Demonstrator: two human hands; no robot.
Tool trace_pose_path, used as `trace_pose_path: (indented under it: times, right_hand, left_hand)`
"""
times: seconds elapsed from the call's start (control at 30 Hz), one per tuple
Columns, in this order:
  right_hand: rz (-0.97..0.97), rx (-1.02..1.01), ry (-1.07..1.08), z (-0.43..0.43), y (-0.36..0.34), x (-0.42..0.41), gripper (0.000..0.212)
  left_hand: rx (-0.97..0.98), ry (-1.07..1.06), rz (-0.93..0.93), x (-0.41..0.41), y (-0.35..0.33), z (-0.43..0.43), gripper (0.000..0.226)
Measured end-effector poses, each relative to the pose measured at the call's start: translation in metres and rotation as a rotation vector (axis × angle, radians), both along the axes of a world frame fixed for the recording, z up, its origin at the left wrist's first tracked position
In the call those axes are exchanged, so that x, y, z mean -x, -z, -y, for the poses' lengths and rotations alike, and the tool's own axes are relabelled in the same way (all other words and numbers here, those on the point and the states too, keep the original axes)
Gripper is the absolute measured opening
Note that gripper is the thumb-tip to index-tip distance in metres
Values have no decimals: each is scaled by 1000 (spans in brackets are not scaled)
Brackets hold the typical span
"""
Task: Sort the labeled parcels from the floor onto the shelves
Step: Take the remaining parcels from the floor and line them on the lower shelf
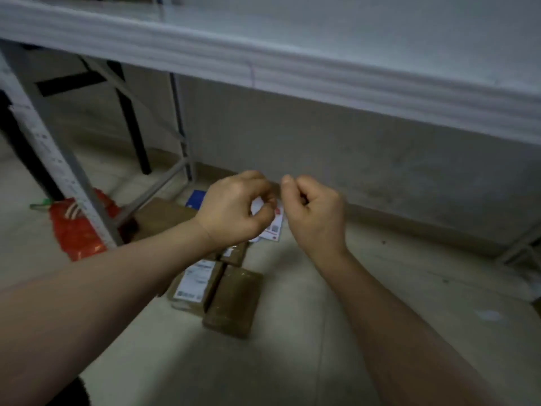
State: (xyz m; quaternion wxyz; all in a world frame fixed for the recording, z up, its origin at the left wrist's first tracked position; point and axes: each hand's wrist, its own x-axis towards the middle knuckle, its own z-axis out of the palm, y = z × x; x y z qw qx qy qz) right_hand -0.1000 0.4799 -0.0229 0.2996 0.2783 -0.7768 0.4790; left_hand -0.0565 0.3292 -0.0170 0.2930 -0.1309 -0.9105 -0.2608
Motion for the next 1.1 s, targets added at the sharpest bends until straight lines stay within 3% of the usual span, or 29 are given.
trace_pose_path:
  times: [0.1,0.17,0.27,0.3,0.37,0.47,0.63,0.83,0.93,1.03,1.1]
  right_hand:
    - [341,-331,-10,55,78,3,44]
    - [581,-578,-55,73,122,4,25]
    - [835,-655,-88,83,167,-1,10]
    - [877,-657,-71,86,179,-2,11]
    - [933,-717,-58,91,200,-3,15]
    - [1023,-827,-80,100,226,0,23]
    - [1225,-637,-85,125,249,12,30]
    - [1365,-545,-86,130,270,21,28]
    - [1239,-675,-36,121,272,37,21]
    - [1162,-709,-20,111,265,53,21]
    - [1239,-561,-138,106,257,55,46]
  left_hand:
    - [-71,-229,326,-17,64,53,15]
    - [-175,-347,609,-19,109,84,28]
    - [-181,-434,1031,-16,175,121,6]
    - [-231,-470,1117,-14,194,129,17]
    - [-328,-554,1217,-12,229,137,77]
    - [-257,-714,1262,-8,263,134,125]
    - [-162,-698,1314,1,297,123,155]
    - [-143,-817,1256,8,308,111,127]
    - [-177,-752,1212,3,303,126,112]
    - [125,-538,1119,-11,291,147,105]
    - [346,-287,1052,-21,280,157,110]
